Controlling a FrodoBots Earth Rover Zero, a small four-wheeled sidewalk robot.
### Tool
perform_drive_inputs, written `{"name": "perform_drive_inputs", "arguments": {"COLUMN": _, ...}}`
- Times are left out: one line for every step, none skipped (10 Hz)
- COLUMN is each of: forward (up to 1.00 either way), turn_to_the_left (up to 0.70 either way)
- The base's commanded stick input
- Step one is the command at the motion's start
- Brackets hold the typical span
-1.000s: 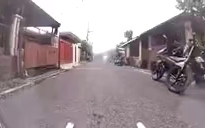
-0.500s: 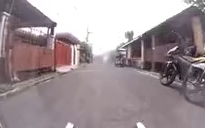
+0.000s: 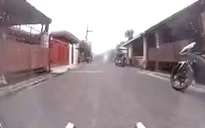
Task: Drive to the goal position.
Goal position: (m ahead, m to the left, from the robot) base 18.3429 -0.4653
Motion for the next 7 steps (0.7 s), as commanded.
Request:
{"name": "perform_drive_inputs", "arguments": {"forward": 1.00, "turn_to_the_left": -0.04}}
{"name": "perform_drive_inputs", "arguments": {"forward": 1.00, "turn_to_the_left": -0.04}}
{"name": "perform_drive_inputs", "arguments": {"forward": 1.00, "turn_to_the_left": -0.04}}
{"name": "perform_drive_inputs", "arguments": {"forward": 1.00, "turn_to_the_left": -0.04}}
{"name": "perform_drive_inputs", "arguments": {"forward": 1.00, "turn_to_the_left": -0.04}}
{"name": "perform_drive_inputs", "arguments": {"forward": 1.00, "turn_to_the_left": -0.04}}
{"name": "perform_drive_inputs", "arguments": {"forward": 1.00, "turn_to_the_left": -0.04}}
